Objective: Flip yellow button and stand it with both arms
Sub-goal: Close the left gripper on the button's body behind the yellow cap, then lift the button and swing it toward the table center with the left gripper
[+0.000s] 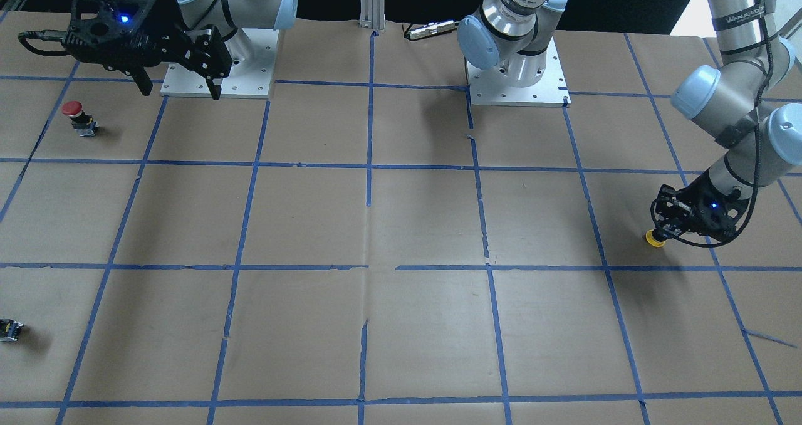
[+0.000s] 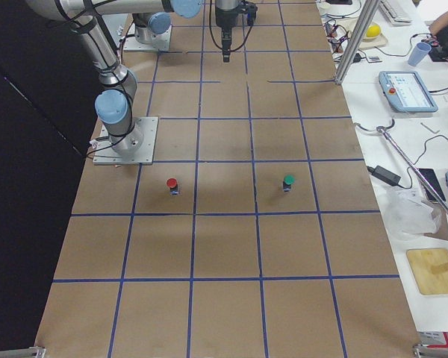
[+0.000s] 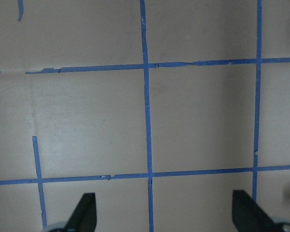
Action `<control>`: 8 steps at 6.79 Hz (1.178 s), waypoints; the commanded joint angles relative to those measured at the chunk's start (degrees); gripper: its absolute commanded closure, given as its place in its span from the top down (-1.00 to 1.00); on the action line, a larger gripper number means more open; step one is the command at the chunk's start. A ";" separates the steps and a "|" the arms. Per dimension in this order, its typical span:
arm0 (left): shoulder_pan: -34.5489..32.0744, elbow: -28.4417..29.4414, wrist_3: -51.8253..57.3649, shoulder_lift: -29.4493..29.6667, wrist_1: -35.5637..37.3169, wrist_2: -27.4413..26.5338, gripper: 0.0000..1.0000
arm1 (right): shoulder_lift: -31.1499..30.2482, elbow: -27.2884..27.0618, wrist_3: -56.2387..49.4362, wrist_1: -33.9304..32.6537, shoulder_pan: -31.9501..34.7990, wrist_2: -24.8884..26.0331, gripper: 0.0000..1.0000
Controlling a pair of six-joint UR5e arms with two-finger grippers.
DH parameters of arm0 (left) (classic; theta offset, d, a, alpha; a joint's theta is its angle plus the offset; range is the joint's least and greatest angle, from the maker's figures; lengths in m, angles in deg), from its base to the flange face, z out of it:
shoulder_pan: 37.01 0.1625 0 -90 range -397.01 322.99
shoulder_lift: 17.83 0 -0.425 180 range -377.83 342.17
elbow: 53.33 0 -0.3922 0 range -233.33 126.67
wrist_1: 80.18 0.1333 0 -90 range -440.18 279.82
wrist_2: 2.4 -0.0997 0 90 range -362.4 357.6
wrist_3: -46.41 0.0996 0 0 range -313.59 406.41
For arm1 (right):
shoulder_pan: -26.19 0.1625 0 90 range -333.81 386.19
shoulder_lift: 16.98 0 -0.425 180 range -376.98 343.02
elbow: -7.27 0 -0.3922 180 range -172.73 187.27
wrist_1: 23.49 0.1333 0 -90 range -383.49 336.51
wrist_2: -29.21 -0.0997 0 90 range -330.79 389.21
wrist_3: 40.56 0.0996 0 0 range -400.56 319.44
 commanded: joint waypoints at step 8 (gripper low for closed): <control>-31.46 2.77 -53.34 -12.40 -14.01 45.15 -0.94 | -0.05 0.01 0.00 0.06 0.00 -0.09 0.99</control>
